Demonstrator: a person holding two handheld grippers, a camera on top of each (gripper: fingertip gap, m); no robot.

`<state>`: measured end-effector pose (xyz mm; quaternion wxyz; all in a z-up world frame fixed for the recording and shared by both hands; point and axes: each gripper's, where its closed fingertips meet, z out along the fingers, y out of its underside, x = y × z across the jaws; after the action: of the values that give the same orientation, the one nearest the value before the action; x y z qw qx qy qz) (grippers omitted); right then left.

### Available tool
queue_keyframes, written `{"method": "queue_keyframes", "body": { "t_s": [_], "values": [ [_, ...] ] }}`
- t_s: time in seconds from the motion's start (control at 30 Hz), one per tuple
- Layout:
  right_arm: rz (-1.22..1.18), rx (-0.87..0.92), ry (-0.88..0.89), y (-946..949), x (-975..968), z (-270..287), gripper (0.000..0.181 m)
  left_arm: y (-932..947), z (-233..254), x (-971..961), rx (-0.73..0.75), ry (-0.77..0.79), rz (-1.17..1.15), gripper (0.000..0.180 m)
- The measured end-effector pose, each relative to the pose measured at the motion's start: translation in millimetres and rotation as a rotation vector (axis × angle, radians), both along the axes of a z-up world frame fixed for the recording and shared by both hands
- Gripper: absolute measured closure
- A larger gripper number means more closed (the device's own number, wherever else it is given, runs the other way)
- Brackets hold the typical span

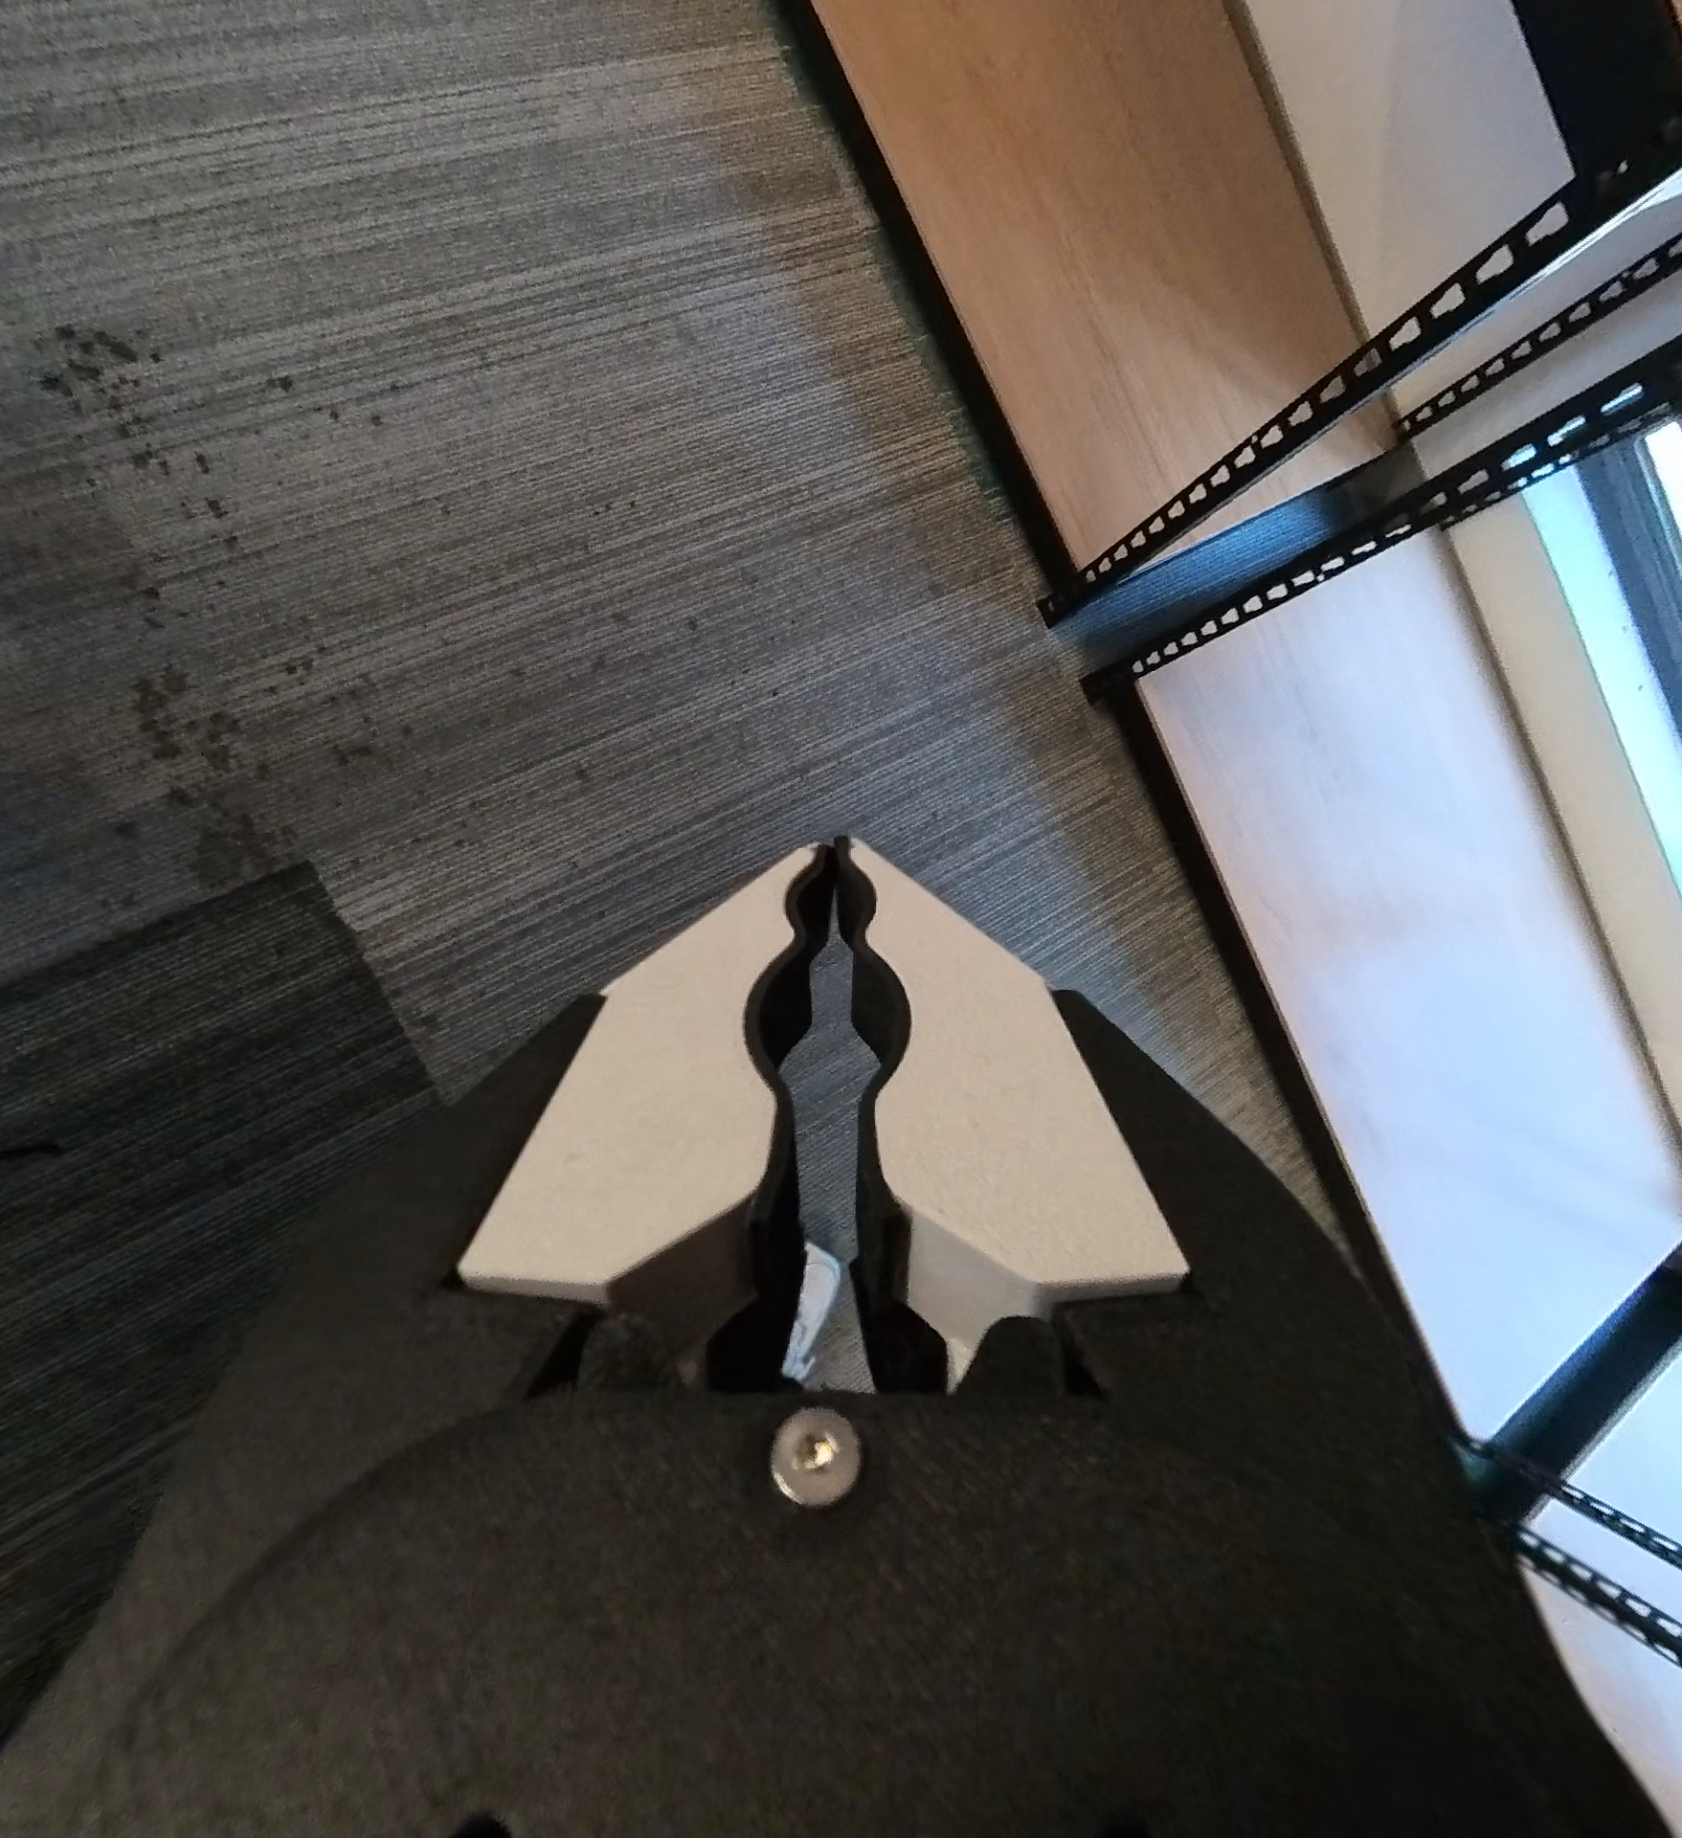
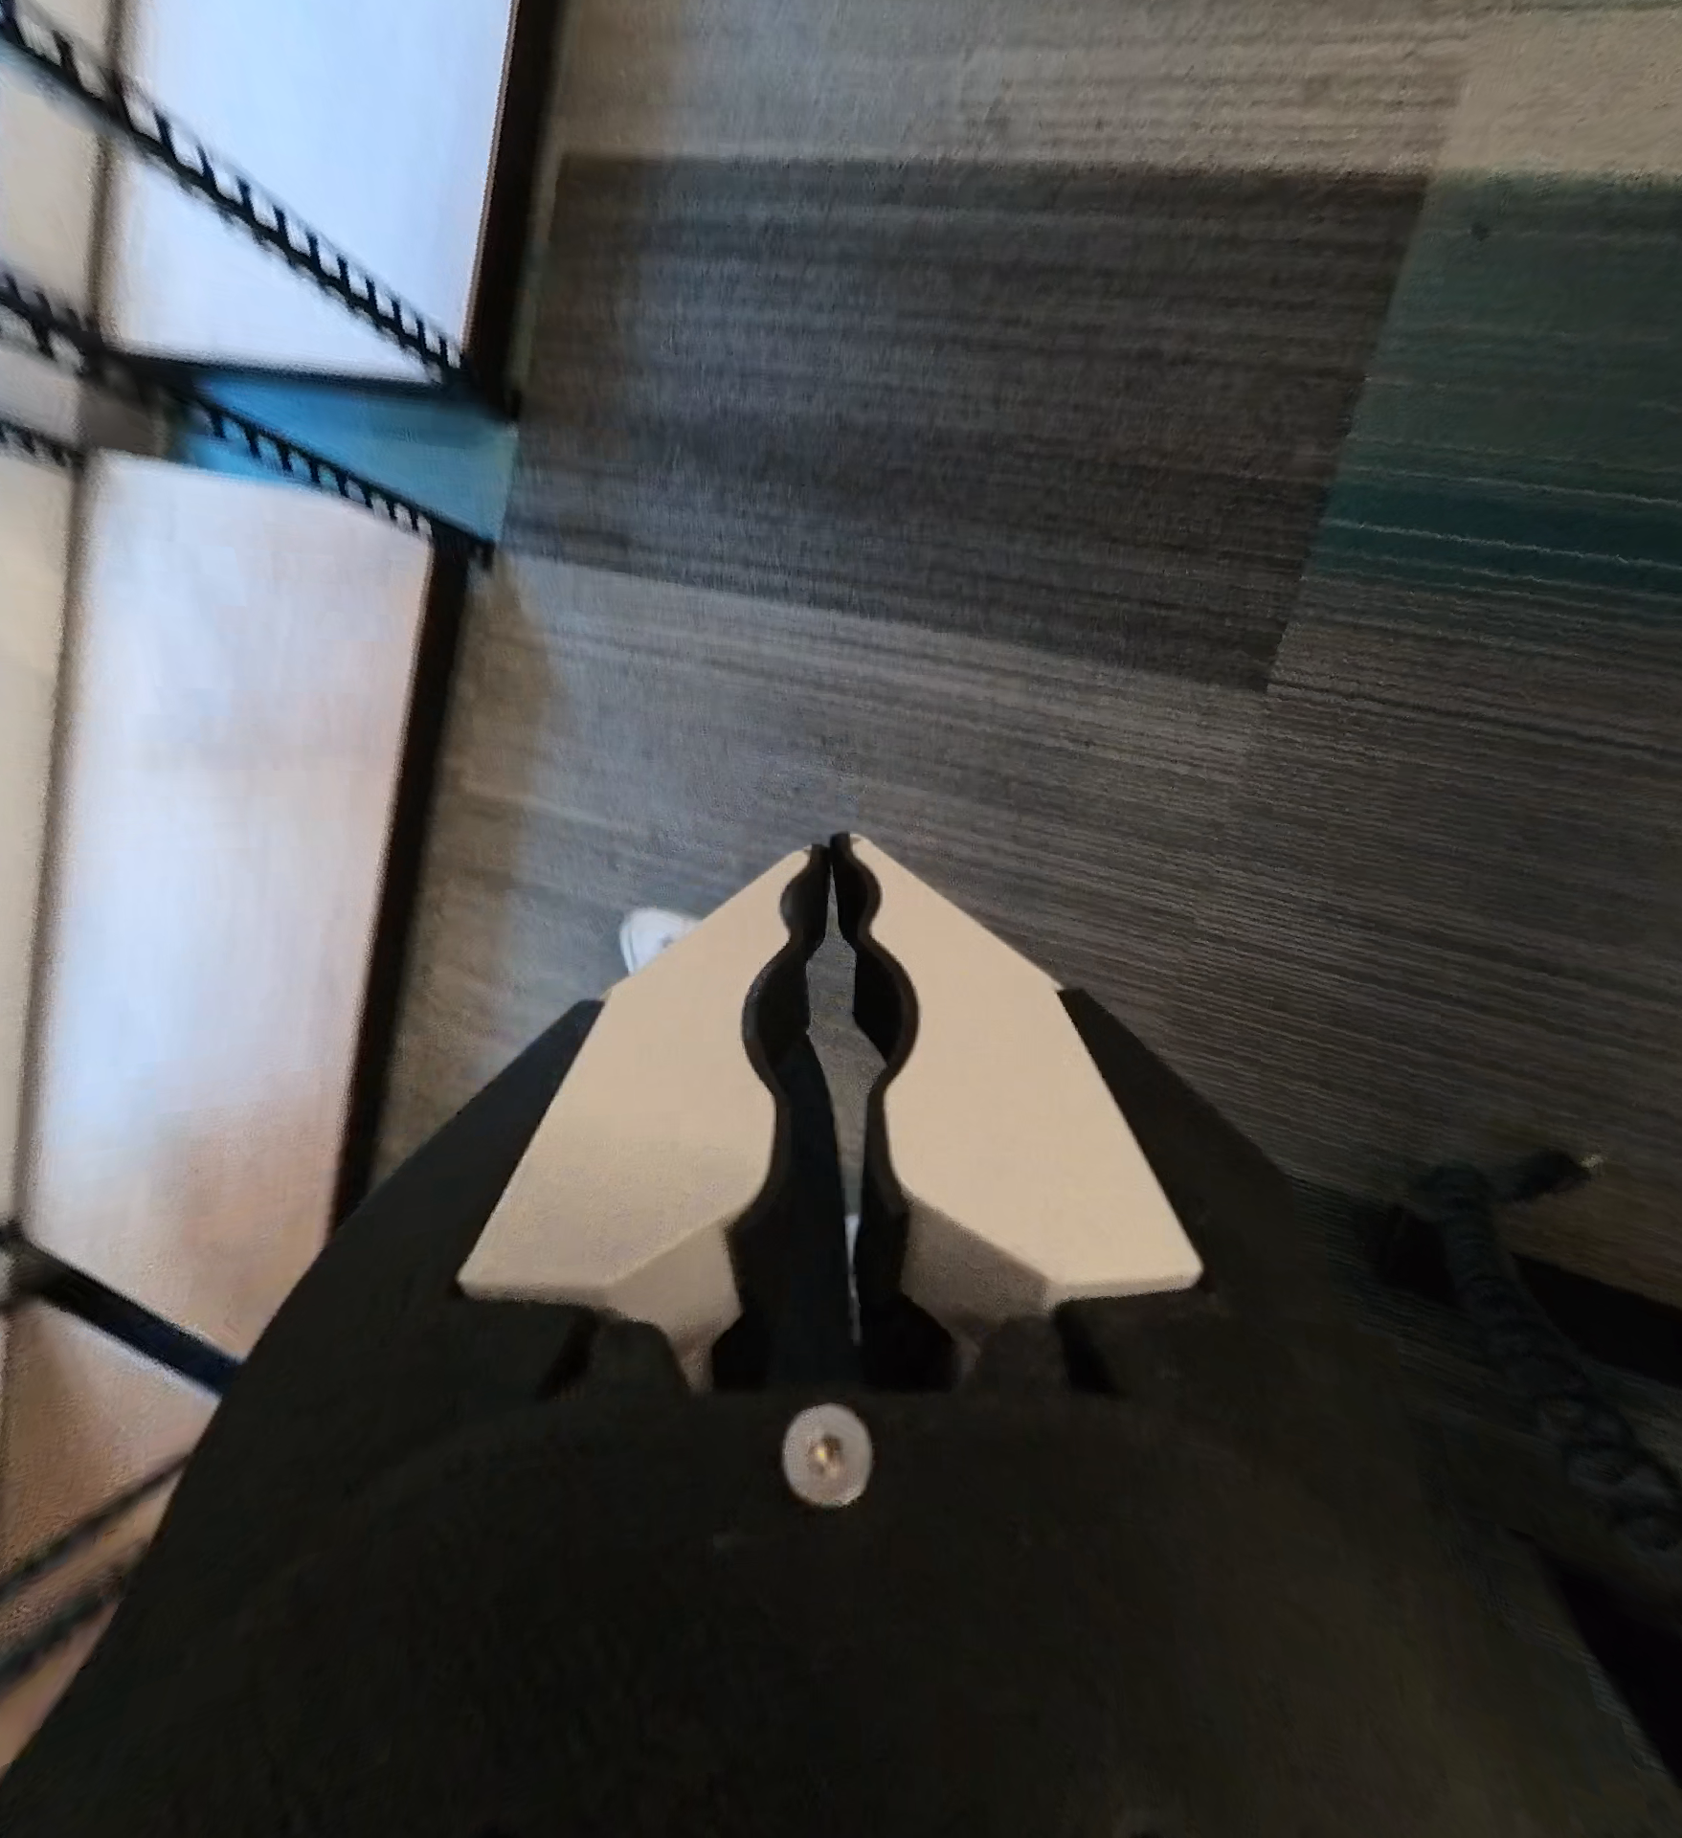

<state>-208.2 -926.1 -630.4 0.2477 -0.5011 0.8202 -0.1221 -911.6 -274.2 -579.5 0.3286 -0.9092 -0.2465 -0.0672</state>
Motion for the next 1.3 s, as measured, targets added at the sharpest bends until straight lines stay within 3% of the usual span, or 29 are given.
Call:
{"method": "queue_keyframes", "body": {
  "t_s": [0.27,0.5,0.7,0.83,1.07,1.2,1.3],
  "values": [
    [0.338,-0.106,0.21,-31.4,-64.3,-36.7,0.181,22.3,7.7,71.5,0.032,-0.021,-0.131,0.18],
    [0.455,-0.073,0.315,-54.7,-70.0,-60.7,0.181,5.1,17.9,154.8,0.035,0.021,-0.285,0.18],
    [0.854,-0.105,0.363,-90.9,-20.5,-54.6,0.181,-52.2,13.3,258.7,0.023,-0.082,-0.269,0.18],
    [0.956,-0.084,0.309,-128.4,25.4,-39.1,0.181,-111.4,1.5,359.2,-0.019,-0.088,-0.283,0.18],
    [0.869,0.0,0.169,-194.4,102.1,0.9,0.181,-173.1,4.4,542.7,0.012,-0.158,-0.431,0.18],
    [0.819,-0.095,0.089,-240.4,146.0,16.1,0.181,-187.8,6.6,587.8,0.017,-0.139,-0.465,0.18],
    [0.686,-0.227,-0.084,-270.4,190.7,45.2,0.181,-192.0,2.4,599.7,0.011,-0.113,-0.466,0.18]
  ]
}}
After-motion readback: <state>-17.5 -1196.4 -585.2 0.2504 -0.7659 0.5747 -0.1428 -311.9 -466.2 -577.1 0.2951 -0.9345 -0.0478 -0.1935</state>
